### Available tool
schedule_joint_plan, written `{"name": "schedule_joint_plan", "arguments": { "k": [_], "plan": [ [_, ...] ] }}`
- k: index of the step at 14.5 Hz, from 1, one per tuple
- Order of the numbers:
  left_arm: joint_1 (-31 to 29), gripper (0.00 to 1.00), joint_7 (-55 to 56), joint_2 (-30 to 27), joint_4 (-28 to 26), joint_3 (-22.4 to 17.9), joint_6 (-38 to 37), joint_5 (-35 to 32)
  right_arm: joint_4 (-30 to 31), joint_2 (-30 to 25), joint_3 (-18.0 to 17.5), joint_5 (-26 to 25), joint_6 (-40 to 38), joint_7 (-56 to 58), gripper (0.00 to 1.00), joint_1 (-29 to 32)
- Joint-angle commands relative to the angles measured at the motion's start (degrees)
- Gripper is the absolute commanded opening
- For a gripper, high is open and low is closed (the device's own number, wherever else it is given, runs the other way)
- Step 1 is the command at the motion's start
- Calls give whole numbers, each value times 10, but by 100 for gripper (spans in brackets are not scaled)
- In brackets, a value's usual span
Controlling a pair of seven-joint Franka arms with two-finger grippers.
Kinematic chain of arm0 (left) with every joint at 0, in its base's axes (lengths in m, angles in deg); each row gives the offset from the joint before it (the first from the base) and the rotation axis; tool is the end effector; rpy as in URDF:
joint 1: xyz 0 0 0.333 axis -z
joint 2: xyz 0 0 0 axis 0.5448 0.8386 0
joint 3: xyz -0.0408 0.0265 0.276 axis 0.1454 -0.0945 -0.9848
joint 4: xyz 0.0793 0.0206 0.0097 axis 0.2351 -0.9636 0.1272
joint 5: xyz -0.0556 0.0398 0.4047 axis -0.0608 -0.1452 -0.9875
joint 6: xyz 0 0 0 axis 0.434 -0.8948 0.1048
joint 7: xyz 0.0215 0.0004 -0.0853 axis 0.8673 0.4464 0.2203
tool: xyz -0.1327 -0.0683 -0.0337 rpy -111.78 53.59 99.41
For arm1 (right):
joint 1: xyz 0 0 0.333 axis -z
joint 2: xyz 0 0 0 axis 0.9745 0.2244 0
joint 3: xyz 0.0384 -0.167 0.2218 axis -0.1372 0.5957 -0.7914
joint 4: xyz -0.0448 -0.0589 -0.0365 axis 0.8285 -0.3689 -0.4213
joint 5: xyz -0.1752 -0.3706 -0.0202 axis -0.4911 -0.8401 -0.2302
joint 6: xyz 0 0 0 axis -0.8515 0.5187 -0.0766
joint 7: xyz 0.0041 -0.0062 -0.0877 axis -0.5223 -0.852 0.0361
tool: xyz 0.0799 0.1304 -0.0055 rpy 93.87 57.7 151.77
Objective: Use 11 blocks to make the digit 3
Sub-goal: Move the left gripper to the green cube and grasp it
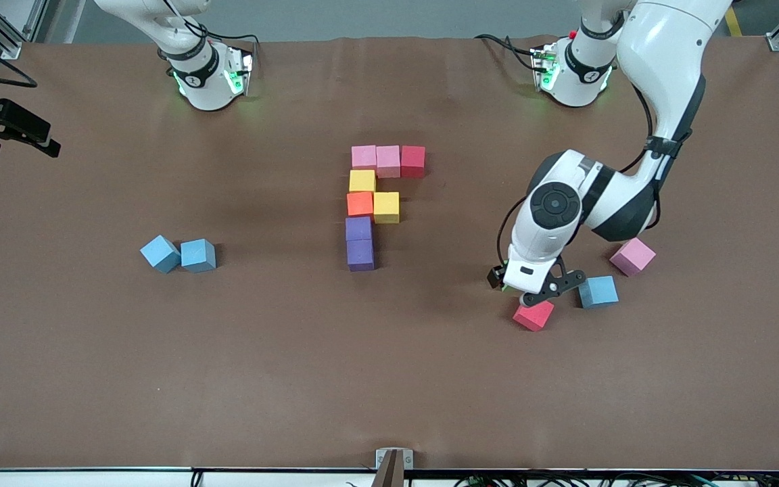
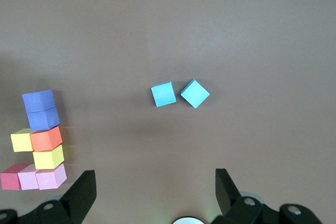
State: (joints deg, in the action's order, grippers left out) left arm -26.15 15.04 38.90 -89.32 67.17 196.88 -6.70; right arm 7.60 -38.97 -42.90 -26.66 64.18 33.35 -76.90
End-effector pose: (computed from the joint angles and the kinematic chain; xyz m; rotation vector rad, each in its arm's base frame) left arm 0.5920 -0.2696 0.1996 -3.0083 -0.5142 -0.0625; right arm 0.5445 0.0025 0.5983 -3.0798 0.0944 0.0606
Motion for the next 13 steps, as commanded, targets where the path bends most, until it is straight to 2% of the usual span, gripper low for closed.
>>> {"name": "schedule_joint_plan", "arguments": {
  "k": [1,6,9,13],
  "plan": [
    [-13,99,-54,2,-6,7,-6,2,-11,4,-5,-5,-5,-1,100,7],
    [-14,98,-159,-13,-55,10,-2,2,-11,4,-4,-7,-5,34,100,7],
    [-18,98,-163,-12,-76,16,26,2,-13,4,-4,-7,-6,57,100,23],
    [-36,99,-161,-4,-71,17,37,6,-25,4,-3,-9,-8,56,100,26]
  ]
}}
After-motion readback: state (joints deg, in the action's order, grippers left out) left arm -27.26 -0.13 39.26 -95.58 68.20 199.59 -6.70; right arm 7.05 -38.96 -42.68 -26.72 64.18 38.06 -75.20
